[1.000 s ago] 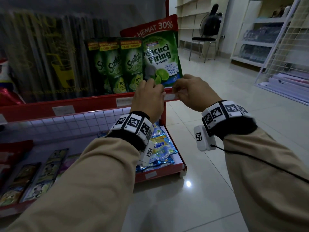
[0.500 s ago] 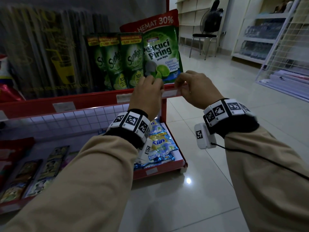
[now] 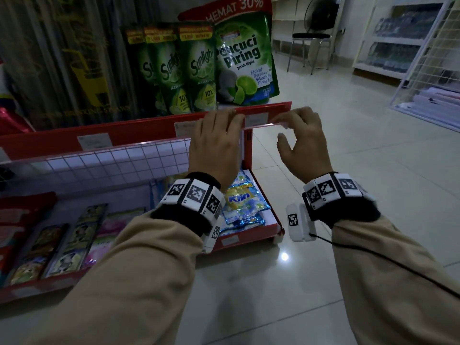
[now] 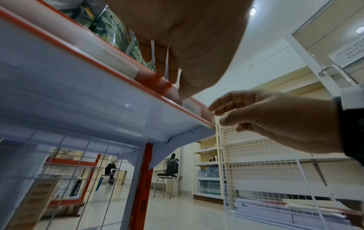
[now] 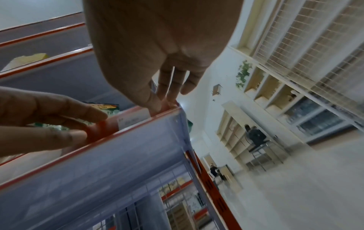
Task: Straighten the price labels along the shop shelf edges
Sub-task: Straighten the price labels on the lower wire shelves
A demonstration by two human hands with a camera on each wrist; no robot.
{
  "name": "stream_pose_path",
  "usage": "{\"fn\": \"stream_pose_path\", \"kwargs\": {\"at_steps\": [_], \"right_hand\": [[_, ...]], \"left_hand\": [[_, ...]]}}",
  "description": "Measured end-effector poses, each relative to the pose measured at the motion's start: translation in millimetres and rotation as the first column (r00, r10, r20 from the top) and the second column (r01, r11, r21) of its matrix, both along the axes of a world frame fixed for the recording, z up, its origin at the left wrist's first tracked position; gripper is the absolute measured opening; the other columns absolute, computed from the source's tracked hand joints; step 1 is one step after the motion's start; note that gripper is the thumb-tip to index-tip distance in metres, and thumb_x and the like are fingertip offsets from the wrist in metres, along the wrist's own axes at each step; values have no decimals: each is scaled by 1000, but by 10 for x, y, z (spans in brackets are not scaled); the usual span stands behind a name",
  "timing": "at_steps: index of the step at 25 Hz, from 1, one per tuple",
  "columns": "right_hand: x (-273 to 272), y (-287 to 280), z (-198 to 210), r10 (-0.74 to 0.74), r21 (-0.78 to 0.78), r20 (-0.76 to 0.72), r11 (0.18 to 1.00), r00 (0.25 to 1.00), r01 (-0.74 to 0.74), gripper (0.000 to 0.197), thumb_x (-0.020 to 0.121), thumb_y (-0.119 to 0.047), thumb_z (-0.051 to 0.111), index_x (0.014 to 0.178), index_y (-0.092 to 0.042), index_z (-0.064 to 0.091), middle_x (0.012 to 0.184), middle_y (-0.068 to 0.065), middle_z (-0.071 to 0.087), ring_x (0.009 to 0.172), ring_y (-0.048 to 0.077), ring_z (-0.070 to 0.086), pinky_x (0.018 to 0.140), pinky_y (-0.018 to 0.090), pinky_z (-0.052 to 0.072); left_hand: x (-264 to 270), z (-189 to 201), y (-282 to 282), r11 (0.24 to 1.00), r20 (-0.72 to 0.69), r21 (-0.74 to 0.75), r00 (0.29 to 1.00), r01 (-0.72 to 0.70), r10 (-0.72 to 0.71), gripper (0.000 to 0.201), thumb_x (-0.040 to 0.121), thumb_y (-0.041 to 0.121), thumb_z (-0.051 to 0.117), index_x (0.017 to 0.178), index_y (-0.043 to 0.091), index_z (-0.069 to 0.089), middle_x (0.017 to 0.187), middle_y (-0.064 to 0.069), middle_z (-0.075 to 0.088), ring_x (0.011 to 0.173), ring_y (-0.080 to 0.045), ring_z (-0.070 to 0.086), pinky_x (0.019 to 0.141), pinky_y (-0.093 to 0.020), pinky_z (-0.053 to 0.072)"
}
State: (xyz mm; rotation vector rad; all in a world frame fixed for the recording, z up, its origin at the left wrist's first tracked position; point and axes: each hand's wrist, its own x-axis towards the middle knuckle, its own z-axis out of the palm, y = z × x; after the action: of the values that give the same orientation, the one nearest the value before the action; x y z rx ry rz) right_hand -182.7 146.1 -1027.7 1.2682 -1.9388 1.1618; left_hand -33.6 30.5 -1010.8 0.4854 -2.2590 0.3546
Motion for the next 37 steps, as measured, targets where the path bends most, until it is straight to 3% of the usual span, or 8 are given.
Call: {"fn": "stream_pose_path", "kwargs": {"at_steps": [3, 9, 13, 16, 21, 26, 31, 37], "right_hand": [[42, 71, -605, 3, 57, 138, 998, 990, -11, 29, 80, -4, 57, 104, -19, 62, 103, -1, 59, 92, 15, 53, 76, 18, 36], [198, 273, -1885, -153, 266, 528, 964, 835, 8, 39, 77, -10, 65, 116, -13, 61, 117, 7, 57, 108, 24, 53, 87, 38, 47], [405, 248, -2230, -167, 230, 682, 973, 712, 9, 46, 77, -13, 65, 122, -15, 57, 117, 6, 62, 100, 17, 59, 82, 22, 43], [570, 205, -2303, -143, 185, 665, 982, 733, 24, 48, 80, -11, 62, 126, -16, 53, 117, 5, 64, 103, 22, 61, 82, 21, 44], [793, 174, -2399, -216, 232, 696, 970, 685, 71, 69, 81, -5, 58, 145, -8, 33, 144, 11, 45, 127, 26, 48, 103, 27, 38], [769, 223, -2383, -165, 101, 681, 986, 714, 132, 53, 75, 0, 59, 127, -12, 52, 122, 9, 54, 113, 23, 52, 93, 27, 42], [719, 197, -2326, -432, 568, 309, 798, 847, 200, 43, 71, -20, 64, 114, -20, 56, 122, 7, 48, 114, 31, 35, 91, 41, 35], [798, -16, -2207, -126, 635, 113, 772, 986, 26, 36, 72, -19, 61, 108, -11, 61, 111, 10, 58, 101, 31, 48, 84, 39, 37]], "left_hand": [[61, -409, 56, 999, 50, 42, 999, 15, -17, 49, 81, 16, 58, 130, 16, 52, 145, -11, 39, 135, -32, 33, 108, -46, 24], [292, -1566, 238, 954, 520, 273, 854, -128, -34, 54, 89, 21, 48, 141, 19, 32, 150, -4, 29, 139, -25, 22, 113, -44, 15], [429, -2072, 307, 904, 619, 392, 776, -170, -122, 60, 95, 27, 39, 149, 15, 18, 155, -4, 21, 142, -23, 17, 115, -39, 12], [487, -2283, 337, 878, 633, 442, 757, -183, -160, 63, 95, 23, 37, 151, 13, 9, 159, -5, 10, 145, -23, 10, 116, -37, 11], [526, -2366, 333, 866, 607, 472, 774, -166, -183, 66, 94, 19, 37, 151, 13, 5, 159, -3, 2, 146, -23, 4, 117, -37, 10], [633, -2339, 328, 856, 568, 463, 819, -229, -88, 65, 89, 24, 47, 147, 18, 19, 151, -4, 18, 137, -27, 18, 113, -40, 20], [728, -2298, 247, 893, 581, 382, 813, -239, -31, 62, 87, 25, 49, 144, 19, 25, 142, -4, 27, 127, -27, 28, 104, -38, 25], [777, -2308, 199, 898, 590, 362, 808, -250, -13, 60, 86, 25, 49, 142, 20, 29, 139, -5, 31, 123, -27, 32, 99, -37, 28]]}}
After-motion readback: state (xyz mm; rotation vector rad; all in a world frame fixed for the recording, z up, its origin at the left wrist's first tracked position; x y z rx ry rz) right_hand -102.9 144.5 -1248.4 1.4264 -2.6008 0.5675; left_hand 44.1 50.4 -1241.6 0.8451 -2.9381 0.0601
